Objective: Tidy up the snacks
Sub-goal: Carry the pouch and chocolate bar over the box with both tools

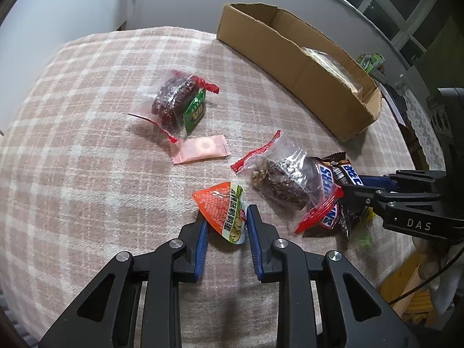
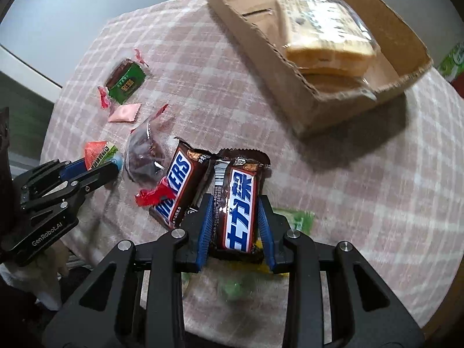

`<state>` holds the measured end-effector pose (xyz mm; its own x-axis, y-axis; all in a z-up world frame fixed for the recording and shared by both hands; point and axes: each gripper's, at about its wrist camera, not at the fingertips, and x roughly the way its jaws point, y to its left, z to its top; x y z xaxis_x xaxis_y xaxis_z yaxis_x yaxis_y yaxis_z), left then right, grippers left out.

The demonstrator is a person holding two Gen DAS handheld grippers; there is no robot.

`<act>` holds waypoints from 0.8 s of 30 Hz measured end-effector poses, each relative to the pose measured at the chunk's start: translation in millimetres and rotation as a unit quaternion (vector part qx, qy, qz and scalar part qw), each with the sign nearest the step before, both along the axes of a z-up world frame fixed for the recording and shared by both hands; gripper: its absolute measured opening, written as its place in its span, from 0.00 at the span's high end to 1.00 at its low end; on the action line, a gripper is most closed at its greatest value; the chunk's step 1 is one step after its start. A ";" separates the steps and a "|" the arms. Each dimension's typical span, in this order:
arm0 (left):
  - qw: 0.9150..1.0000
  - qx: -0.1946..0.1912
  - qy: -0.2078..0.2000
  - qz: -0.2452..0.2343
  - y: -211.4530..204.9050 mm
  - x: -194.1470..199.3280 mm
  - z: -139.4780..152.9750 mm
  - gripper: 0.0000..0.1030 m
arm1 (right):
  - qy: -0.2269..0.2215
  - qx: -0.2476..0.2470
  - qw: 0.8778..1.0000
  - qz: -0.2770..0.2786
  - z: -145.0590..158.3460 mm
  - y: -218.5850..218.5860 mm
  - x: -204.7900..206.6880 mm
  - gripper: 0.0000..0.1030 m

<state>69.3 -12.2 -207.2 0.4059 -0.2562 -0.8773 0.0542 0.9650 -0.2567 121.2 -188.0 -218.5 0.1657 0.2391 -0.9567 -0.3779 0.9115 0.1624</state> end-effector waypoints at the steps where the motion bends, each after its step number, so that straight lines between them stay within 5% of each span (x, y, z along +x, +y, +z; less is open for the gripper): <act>1: 1.000 -0.001 -0.001 0.002 1.1 -0.3 0.8 0.77 | -0.001 0.005 1.000 -0.001 1.8 -0.8 0.0 0.70; 24: 0.997 -0.037 -0.066 -0.007 -4.9 38.7 62.1 0.78 | -0.068 0.088 0.992 -0.055 82.1 -50.6 18.3 0.70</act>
<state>108.0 -17.2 -145.1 0.5127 -0.3243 -0.7950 0.1050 0.9427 -0.3168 139.5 -238.7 -136.5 0.3259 0.3739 -0.8683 -0.3063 0.9107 0.2772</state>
